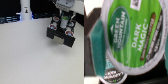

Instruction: Open the kcup holder, insert the kcup into the holder, and close the kcup holder

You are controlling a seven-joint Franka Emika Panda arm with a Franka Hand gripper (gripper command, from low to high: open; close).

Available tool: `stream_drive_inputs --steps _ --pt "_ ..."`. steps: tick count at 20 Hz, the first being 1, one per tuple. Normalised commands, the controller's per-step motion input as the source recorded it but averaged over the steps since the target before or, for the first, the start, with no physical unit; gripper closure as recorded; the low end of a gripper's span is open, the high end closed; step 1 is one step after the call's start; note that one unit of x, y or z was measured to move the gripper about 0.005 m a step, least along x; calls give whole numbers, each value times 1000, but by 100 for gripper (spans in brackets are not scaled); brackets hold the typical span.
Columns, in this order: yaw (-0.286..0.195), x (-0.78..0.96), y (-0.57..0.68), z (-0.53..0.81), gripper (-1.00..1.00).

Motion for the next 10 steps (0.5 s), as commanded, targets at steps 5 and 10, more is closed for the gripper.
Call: stream_drive_inputs --steps 5,10 --pt "-7 -202 -141 105 100" --pt "-7 1 -25 -200 100"
